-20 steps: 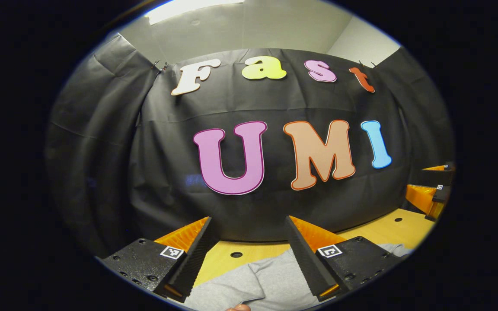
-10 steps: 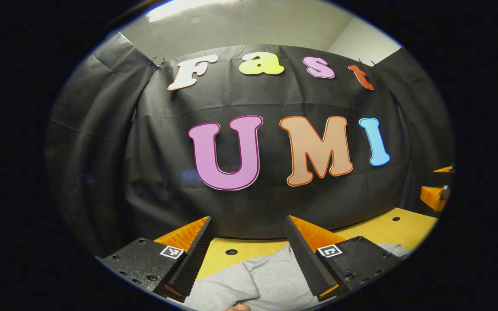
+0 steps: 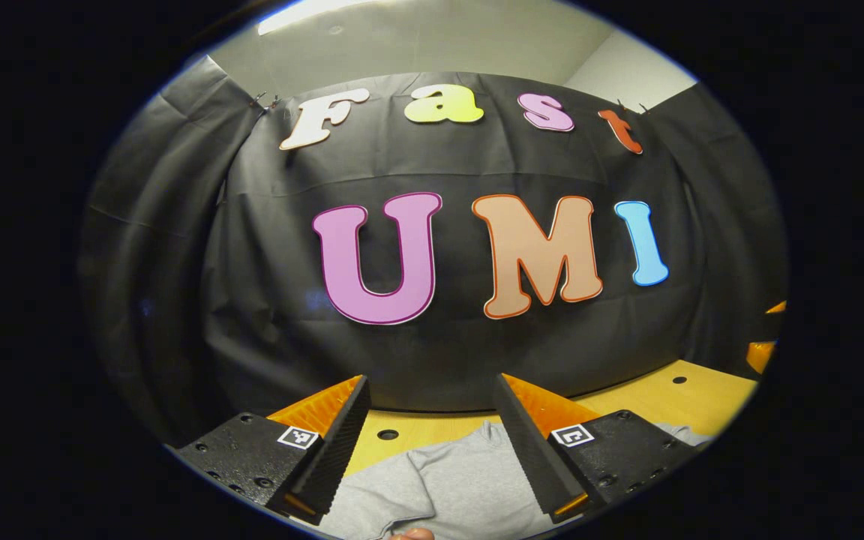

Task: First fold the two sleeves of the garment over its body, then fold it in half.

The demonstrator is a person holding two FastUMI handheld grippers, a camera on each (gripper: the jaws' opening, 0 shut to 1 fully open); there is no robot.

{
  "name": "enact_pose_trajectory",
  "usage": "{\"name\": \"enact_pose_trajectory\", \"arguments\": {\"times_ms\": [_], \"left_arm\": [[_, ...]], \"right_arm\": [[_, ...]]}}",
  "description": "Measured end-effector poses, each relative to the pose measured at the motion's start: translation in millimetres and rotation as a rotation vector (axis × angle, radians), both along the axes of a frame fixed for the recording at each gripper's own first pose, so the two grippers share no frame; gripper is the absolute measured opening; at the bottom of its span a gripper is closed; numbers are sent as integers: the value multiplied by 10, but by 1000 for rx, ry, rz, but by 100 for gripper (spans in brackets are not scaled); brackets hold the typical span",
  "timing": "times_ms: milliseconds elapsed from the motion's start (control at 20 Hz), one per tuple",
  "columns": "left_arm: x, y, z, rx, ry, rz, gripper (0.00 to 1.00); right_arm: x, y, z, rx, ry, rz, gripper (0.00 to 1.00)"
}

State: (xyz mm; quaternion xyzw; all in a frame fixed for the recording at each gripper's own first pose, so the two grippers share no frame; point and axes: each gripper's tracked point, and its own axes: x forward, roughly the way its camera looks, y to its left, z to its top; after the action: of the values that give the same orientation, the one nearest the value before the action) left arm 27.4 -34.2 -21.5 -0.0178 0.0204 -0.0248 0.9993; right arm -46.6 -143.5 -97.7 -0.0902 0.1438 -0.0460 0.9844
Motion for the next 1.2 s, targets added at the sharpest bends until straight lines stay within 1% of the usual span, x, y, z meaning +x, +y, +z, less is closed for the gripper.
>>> {"name": "enact_pose_trajectory", "arguments": {"times_ms": [300, 650, 700, 1050, 1200], "left_arm": [[-6, -77, -53, -6, 16, -8, 96], [-28, -144, -100, 10, 26, -12, 96], [-27, -156, -104, 12, 25, -14, 96], [-34, -245, -101, 25, 23, -31, 96], [-19, -264, -97, 30, 23, -33, 96]], "right_arm": [[-318, -359, -505, 4, 135, -46, 97], [-892, -669, -1270, -16, 342, -74, 99], [-1015, -707, -1349, -13, 364, -81, 98], [-1488, -864, -1907, 51, 526, -128, 98], [-1678, -875, -2115, 65, 590, -132, 98]]}}
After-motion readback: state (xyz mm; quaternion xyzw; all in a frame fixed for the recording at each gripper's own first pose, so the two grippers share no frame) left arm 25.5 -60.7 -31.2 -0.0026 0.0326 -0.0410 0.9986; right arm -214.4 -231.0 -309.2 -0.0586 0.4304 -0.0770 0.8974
